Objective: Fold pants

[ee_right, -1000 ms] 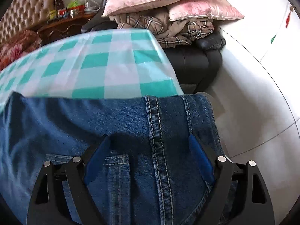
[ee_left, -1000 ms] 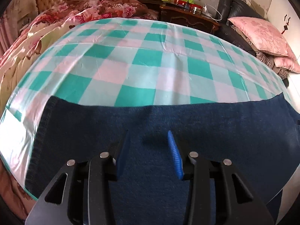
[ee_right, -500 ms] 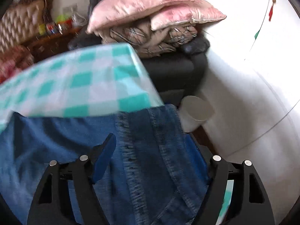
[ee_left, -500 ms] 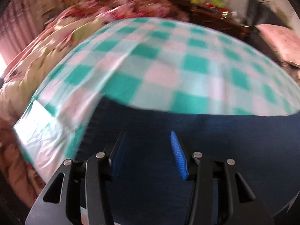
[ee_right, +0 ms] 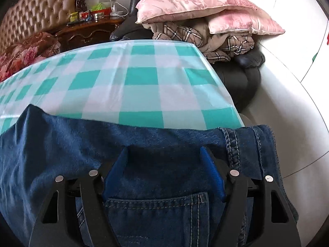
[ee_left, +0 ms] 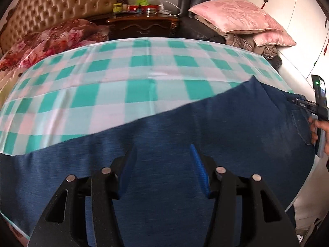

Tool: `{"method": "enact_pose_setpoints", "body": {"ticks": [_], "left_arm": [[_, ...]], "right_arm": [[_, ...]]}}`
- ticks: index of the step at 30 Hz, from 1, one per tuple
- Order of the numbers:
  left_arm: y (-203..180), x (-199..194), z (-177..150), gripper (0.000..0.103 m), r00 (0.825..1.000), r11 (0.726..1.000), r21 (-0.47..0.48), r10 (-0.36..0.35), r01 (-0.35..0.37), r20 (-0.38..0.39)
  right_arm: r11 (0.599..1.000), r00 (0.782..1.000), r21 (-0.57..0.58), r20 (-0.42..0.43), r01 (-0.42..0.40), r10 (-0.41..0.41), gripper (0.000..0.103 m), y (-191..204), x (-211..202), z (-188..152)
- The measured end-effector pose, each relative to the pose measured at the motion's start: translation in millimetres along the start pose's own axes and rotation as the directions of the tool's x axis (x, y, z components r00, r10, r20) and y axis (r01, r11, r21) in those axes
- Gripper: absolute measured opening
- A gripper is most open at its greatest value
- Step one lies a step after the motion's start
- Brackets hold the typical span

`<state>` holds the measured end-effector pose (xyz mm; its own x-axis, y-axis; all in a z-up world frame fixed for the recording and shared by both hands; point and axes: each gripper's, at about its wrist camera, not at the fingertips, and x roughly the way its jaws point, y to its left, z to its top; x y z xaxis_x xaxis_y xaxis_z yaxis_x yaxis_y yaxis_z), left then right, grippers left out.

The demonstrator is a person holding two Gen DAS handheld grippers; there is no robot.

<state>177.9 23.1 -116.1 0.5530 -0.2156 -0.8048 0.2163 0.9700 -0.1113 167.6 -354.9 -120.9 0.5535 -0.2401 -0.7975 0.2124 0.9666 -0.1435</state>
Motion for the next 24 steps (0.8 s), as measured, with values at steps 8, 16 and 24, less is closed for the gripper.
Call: {"method": "enact_pose_setpoints", "body": {"ticks": [8, 16, 24], "left_arm": [[34.3, 29.6, -1.0, 0.054, 0.996, 0.994, -0.070, 0.076, -0.078, -0.042], [110.8, 23.5, 6.4, 0.054, 0.994, 0.971, -0.211, 0.105, -0.111, -0.037], [180.5, -23.5, -23.3, 0.061, 0.980, 0.942, -0.272, 0.193, -0.197, -0.041]], "right_arm": [[0.998, 0.997, 0.029, 0.047, 0.055, -0.057, 0.070, -0.2, -14.8, 3.7], [0.946, 0.947, -0.149, 0.104, -0.286, 0.303, 0.071, 109.2, -111.6, -16.0], [0.799, 0.854, -0.319, -0.075, -0.510, 0.515, 0.070, 312.6, -132.1, -55.7]]}}
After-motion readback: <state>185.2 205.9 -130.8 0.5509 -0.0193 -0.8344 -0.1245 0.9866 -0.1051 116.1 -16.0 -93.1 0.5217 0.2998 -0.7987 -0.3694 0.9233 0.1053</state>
